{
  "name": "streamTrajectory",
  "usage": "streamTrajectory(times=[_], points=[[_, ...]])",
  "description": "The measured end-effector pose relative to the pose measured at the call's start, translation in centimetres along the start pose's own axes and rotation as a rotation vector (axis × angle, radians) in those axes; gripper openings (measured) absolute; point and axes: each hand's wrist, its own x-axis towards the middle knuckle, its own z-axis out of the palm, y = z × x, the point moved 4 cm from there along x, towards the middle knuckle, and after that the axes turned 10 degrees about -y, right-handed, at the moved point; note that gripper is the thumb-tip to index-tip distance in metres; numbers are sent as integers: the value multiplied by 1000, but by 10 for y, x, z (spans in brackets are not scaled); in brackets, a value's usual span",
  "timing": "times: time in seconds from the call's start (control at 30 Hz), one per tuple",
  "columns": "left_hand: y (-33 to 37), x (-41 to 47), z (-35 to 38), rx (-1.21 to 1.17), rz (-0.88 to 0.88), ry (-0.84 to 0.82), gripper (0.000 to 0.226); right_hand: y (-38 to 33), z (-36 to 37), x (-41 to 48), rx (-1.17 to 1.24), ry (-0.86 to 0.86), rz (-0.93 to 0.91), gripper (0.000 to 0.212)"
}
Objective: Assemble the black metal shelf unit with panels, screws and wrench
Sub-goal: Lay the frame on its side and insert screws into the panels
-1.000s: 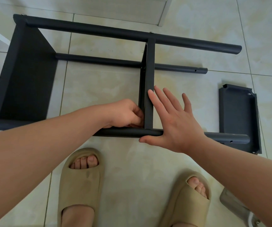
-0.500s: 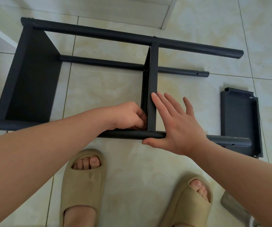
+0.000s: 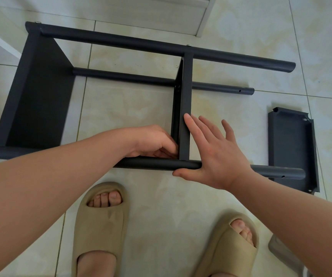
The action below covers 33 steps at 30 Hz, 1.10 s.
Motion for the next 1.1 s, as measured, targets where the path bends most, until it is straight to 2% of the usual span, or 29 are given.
streamTrajectory(times=[0.17, 0.6, 0.83, 1.1], points=[[0, 1, 2, 82, 4, -2, 11, 0, 1, 1, 4, -3, -1, 121], [1, -1, 3, -56, 4, -68, 16, -1, -2, 0, -29, 16, -11, 120], [0, 1, 2, 36, -5, -48, 13, -2, -3, 0, -55, 63, -77, 111], [0, 0, 1, -52, -10, -72, 23, -2, -3, -1, -73, 99, -111, 108]])
